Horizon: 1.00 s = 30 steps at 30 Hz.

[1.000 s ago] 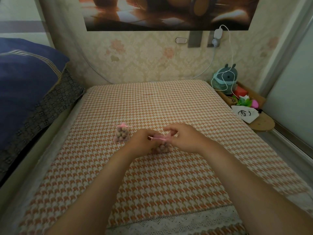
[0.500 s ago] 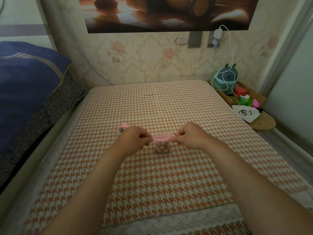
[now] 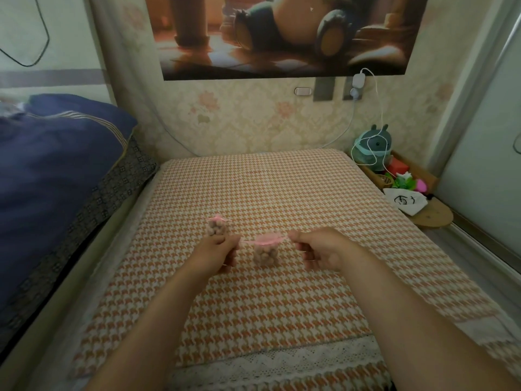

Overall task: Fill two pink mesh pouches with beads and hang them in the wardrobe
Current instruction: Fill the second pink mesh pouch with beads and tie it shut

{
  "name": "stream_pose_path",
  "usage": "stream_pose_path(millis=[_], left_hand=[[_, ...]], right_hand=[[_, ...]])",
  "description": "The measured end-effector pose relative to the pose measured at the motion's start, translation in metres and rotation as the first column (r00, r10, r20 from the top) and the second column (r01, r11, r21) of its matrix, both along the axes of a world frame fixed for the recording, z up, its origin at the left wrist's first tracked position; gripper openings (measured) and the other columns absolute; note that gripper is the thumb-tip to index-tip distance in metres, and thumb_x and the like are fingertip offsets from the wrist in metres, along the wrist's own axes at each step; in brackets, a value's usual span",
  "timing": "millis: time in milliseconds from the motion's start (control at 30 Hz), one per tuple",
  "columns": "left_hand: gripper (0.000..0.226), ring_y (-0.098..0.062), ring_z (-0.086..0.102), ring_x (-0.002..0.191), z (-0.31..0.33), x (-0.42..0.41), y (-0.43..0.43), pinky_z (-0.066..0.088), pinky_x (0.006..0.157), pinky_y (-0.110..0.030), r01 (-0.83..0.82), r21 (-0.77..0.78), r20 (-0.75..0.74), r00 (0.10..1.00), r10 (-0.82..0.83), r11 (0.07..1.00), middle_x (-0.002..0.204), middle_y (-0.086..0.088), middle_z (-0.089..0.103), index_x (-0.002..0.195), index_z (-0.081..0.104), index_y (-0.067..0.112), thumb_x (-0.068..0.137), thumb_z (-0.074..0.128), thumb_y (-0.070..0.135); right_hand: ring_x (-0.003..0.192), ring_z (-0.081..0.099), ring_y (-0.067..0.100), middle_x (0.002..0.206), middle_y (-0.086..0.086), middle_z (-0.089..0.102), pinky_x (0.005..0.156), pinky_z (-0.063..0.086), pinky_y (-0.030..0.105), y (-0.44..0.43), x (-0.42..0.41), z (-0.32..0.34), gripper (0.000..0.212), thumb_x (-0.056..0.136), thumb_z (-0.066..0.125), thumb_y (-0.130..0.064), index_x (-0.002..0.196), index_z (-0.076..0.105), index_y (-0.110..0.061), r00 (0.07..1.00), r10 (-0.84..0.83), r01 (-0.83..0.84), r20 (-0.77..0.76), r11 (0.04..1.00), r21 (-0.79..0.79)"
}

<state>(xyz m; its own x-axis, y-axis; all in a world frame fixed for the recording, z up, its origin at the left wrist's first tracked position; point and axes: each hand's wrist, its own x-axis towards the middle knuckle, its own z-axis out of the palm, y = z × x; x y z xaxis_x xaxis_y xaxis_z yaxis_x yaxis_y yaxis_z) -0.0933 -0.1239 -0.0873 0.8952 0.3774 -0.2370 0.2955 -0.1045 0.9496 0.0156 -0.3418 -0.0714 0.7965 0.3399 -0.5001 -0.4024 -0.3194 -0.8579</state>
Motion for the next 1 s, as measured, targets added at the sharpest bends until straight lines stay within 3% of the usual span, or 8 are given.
stream_pose_path(millis=[167, 433, 633, 700, 800, 900, 1000], left_hand=[[0.030, -0.014, 0.054, 0.050, 0.002, -0.006, 0.003, 0.045, 0.052, -0.026, -0.175, -0.190, -0.010, 0.984, 0.176, 0.966, 0.059, -0.002, 0.052, 0.070, 0.059, 0.013, 0.097, 0.059, 0.028], [0.041, -0.016, 0.059, 0.052, 0.003, -0.008, 0.017, 0.046, 0.054, -0.028, -0.140, 0.017, 0.034, 0.990, 0.139, 0.990, 0.055, -0.002, 0.055, 0.069, 0.061, 0.009, 0.098, 0.056, 0.037], [0.043, -0.019, 0.057, 0.056, -0.004, 0.000, 0.024, 0.044, 0.055, -0.028, -0.145, 0.093, 0.010, 0.989, 0.145, 0.985, 0.057, -0.002, 0.055, 0.065, 0.060, 0.010, 0.097, 0.057, 0.038], [0.039, -0.019, 0.058, 0.062, -0.005, 0.004, 0.022, 0.048, 0.059, -0.031, -0.167, 0.025, 0.024, 0.986, 0.166, 0.986, 0.065, -0.005, 0.059, 0.070, 0.065, 0.011, 0.096, 0.059, 0.040], [0.040, -0.019, 0.068, 0.085, -0.006, 0.010, 0.019, 0.053, 0.072, -0.031, -0.148, -0.203, 0.089, 0.982, 0.169, 0.968, 0.089, -0.004, 0.072, 0.091, 0.070, 0.005, 0.096, 0.058, 0.043], [0.039, -0.020, 0.069, 0.107, -0.005, 0.013, 0.012, 0.052, 0.086, -0.034, -0.033, -0.425, 0.172, 0.978, 0.117, 0.905, 0.112, -0.011, 0.073, 0.077, 0.055, 0.007, 0.103, 0.046, 0.034], [0.033, -0.027, 0.072, 0.101, -0.003, 0.013, 0.008, 0.054, 0.087, -0.037, -0.009, -0.479, 0.186, 0.976, 0.112, 0.878, 0.104, -0.020, 0.073, 0.089, 0.053, 0.007, 0.106, 0.040, 0.033]], right_hand=[[0.046, 0.051, 0.011, 0.057, -0.003, 0.060, 0.045, 0.050, 0.023, 0.010, -0.004, -0.006, 0.026, 0.090, 0.077, -0.034, 0.080, 0.067, -0.012, 0.999, -0.049, 0.049, -0.013, 0.998, -0.034], [0.049, 0.050, 0.015, 0.055, -0.001, 0.060, 0.053, 0.049, 0.031, 0.021, -0.005, -0.009, 0.028, 0.094, 0.073, -0.033, 0.080, 0.069, -0.009, 0.993, -0.115, 0.115, 0.002, 0.993, 0.024], [0.044, 0.051, 0.014, 0.061, 0.001, 0.060, 0.049, 0.054, 0.029, 0.020, 0.005, -0.023, 0.030, 0.092, 0.075, -0.035, 0.078, 0.069, -0.008, 0.985, -0.163, 0.168, 0.059, 0.982, -0.085], [0.044, 0.052, 0.014, 0.062, 0.002, 0.061, 0.047, 0.054, 0.028, 0.020, 0.007, -0.024, 0.031, 0.094, 0.074, -0.033, 0.077, 0.068, -0.008, 0.980, -0.179, 0.185, 0.082, 0.980, -0.074], [0.053, 0.061, 0.017, 0.071, 0.007, 0.066, 0.053, 0.058, 0.032, 0.021, 0.007, -0.023, 0.032, 0.097, 0.070, -0.033, 0.083, 0.069, -0.004, 0.981, -0.180, 0.179, 0.068, 0.984, 0.012], [0.057, 0.066, 0.016, 0.083, 0.008, 0.077, 0.054, 0.060, 0.032, 0.024, 0.006, -0.020, 0.027, 0.095, 0.073, -0.027, 0.099, 0.073, 0.000, 0.991, -0.134, 0.132, 0.014, 0.987, 0.089], [0.054, 0.065, 0.013, 0.087, 0.009, 0.081, 0.054, 0.060, 0.030, 0.021, 0.005, -0.014, 0.025, 0.091, 0.077, -0.021, 0.103, 0.074, 0.000, 0.997, -0.058, 0.055, 0.052, 0.997, 0.058]])
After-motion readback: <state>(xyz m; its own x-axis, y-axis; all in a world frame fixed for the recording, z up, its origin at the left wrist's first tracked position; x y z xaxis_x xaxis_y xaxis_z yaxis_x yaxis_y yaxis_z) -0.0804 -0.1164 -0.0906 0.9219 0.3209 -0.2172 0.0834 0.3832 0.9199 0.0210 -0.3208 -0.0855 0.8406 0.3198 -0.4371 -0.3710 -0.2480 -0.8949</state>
